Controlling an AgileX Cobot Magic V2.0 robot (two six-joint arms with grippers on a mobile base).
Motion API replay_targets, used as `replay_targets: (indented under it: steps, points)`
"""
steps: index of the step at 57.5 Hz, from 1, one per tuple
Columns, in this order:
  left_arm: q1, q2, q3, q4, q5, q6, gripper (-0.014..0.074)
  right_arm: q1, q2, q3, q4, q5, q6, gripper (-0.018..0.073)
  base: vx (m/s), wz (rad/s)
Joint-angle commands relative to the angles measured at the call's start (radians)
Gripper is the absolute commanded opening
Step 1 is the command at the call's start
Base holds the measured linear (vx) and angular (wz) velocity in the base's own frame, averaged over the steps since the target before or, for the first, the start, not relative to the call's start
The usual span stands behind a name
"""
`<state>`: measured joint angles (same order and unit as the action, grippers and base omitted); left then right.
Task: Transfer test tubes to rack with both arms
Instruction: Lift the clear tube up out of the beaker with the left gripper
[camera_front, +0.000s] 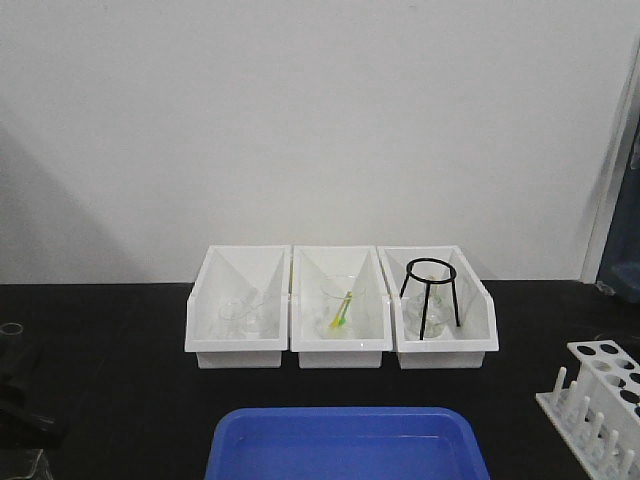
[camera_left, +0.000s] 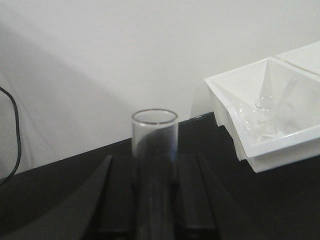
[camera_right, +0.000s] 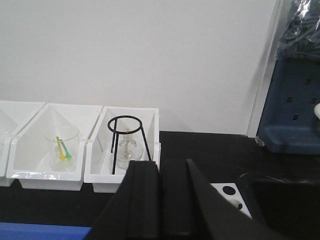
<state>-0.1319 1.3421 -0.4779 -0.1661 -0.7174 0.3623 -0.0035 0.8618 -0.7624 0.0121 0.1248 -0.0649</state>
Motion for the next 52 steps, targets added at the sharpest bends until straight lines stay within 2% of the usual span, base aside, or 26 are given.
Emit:
replay_targets:
  steps: [1,13,23,27,31,35,44,47,52]
  points:
    - [-0.007,-0.065,-0.023,-0.002,-0.042,-0.010,-0.0020,0.000,0.000,-0.033,-0.002,-0.081,-0.003,-0.0004,0.00,0.00]
    - [-0.007,-0.128,-0.023,-0.002,-0.026,-0.020,-0.0020,0.000,0.000,-0.033,-0.002,-0.080,-0.003,-0.0004,0.00,0.00]
    - [-0.007,-0.175,-0.023,0.001,0.001,-0.168,-0.0020,0.000,0.000,-0.033,-0.002,-0.063,-0.003,-0.0004,0.00,0.00]
    - [-0.007,-0.184,-0.023,0.044,0.022,-0.236,-0.0020,0.000,0.000,-0.033,-0.002,-0.043,-0.003,-0.0004,0.00,0.00]
    - [-0.007,-0.186,-0.023,0.120,0.040,-0.318,-0.0020,0.000,0.000,-0.033,-0.002,-0.025,-0.003,-0.0004,0.00,0.00]
    - [-0.007,-0.186,-0.023,0.228,0.040,-0.425,-0.0020,0.000,0.000,-0.033,-0.002,-0.008,-0.003,-0.0004,0.00,0.00]
    - [-0.007,-0.182,-0.023,0.571,-0.024,-0.710,-0.0020,0.000,0.000,-0.033,-0.002,0.030,-0.003,-0.0004,0.00,0.00]
    - [-0.007,-0.182,-0.023,0.676,-0.058,-0.781,-0.0020,0.000,0.000,-0.033,-0.002,0.045,-0.003,-0.0004,0.00,0.00]
    - [-0.007,-0.182,-0.025,0.808,-0.118,-0.877,-0.0020,0.000,0.000,-0.033,-0.002,0.072,-0.003,-0.0004,0.00,0.00]
